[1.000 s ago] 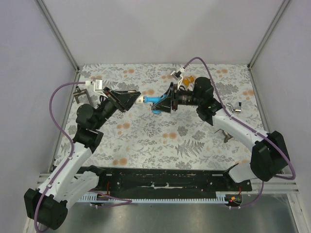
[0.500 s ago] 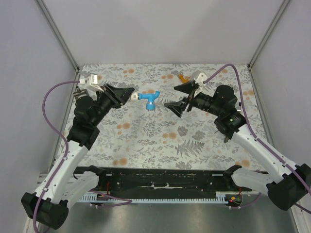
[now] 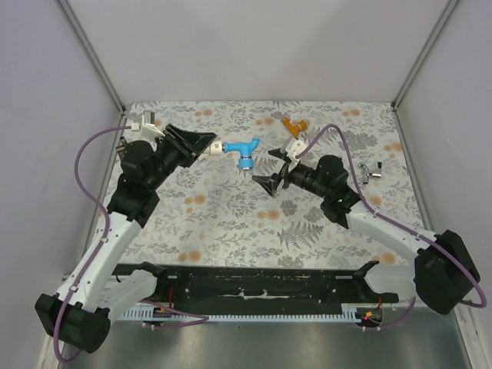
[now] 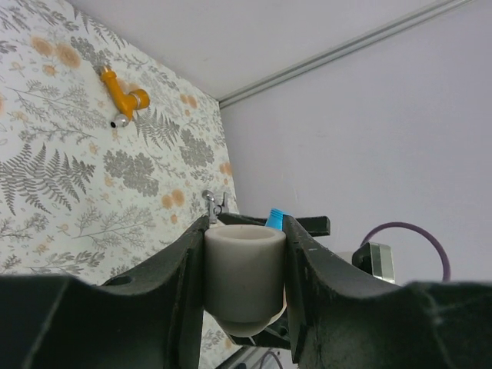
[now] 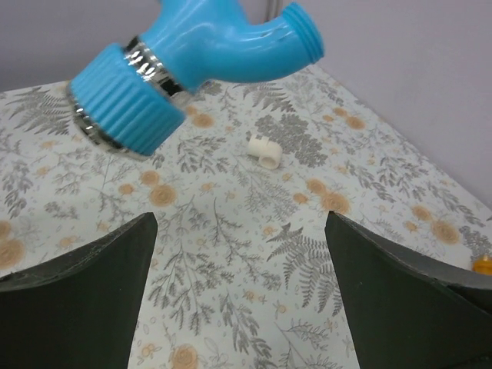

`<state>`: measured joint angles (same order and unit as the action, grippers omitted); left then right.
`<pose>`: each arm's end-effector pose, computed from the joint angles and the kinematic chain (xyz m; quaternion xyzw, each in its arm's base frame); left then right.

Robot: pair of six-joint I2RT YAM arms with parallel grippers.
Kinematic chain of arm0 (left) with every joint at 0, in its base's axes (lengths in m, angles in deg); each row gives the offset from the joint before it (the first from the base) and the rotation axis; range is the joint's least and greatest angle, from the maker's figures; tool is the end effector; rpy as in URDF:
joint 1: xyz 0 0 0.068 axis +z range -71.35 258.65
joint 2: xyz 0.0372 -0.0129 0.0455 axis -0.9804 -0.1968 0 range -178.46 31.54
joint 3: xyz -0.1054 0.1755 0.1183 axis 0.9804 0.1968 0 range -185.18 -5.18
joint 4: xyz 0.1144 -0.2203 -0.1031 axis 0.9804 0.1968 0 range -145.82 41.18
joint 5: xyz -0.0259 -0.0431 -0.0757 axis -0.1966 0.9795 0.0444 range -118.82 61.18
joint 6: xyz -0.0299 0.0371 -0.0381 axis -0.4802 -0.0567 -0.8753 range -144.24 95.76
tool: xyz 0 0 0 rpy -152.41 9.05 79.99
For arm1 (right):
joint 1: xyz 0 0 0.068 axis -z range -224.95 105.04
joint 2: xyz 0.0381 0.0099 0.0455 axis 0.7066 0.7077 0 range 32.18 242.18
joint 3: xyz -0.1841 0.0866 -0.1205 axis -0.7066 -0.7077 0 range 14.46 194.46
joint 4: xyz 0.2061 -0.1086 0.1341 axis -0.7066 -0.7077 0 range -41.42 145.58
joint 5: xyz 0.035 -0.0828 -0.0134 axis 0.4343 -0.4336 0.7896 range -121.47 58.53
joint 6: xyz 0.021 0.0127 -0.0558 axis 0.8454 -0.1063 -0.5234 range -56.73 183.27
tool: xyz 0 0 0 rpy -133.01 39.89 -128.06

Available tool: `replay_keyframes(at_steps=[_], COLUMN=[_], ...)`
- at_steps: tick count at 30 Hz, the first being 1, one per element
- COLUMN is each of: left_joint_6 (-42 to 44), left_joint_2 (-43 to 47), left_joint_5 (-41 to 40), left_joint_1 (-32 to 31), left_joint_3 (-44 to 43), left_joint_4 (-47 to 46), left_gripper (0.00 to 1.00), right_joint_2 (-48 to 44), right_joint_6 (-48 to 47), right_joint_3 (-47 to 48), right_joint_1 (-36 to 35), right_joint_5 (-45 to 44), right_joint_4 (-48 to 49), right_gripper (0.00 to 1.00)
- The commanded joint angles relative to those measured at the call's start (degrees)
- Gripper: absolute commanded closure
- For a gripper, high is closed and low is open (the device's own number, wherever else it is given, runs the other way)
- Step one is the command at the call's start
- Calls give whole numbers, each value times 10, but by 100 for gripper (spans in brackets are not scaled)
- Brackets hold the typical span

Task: Install the water faucets

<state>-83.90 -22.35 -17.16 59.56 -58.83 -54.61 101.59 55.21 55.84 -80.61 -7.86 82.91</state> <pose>0.2411 -0.0932 0.3521 -0.1805 0.6927 -0.4968 0.4908 0.2392 0.1941 0.2581 -0.3927 0.5928 0.3054 0.6334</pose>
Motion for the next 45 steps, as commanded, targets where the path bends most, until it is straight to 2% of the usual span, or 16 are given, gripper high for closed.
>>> replay_keyframes(at_steps=[1, 4, 11, 16, 19, 22, 26, 29, 33, 36, 39, 42, 45], left_joint_6=[-59, -63, -36, 45, 122, 188, 257, 284, 275, 257, 248, 227, 197], left_joint_2=[-2, -3, -1, -4, -5, -9, -11, -11, -12, -10, -10, -11, -19], left_joint_5=[30, 38, 14, 4, 22, 70, 137, 193, 244, 248, 218, 189, 153], left_joint_1=[1, 1, 1, 1, 1, 1, 1, 2, 1, 1, 1, 1, 1], left_joint_3=[-34, -33, -18, -33, -44, -58, -75, -75, -66, -52, -48, -43, -38], left_joint_4=[-43, -46, -45, -16, 4, 14, 37, 38, 13, -9, -9, -6, 7], left_gripper=[98, 98, 98, 98, 98, 98, 98, 98, 98, 98, 98, 98, 98], right_joint_2=[43, 65, 79, 71, 67, 57, 51, 60, 72, 78, 62, 30, -14], right_joint_6=[14, 48, 141, 216, 248, 235, 207, 191, 195, 197, 194, 134, 53], right_joint_3=[-3, 4, 21, 40, 44, 59, 102, 150, 174, 193, 188, 184, 153], right_joint_1=[-2, -8, -14, -14, -14, -13, -13, -11, -4, 11, 30, 35, 36], right_joint_5=[-49, -53, -24, 19, -8, -49, -98, -114, -115, -116, -106, -108, -82], right_joint_4=[181, 232, 283, 267, 266, 219, 104, 4, -53, -113, -128, -154, -138], right_gripper=[2, 2, 2, 2, 2, 2, 2, 2, 2, 2, 2, 2, 2])
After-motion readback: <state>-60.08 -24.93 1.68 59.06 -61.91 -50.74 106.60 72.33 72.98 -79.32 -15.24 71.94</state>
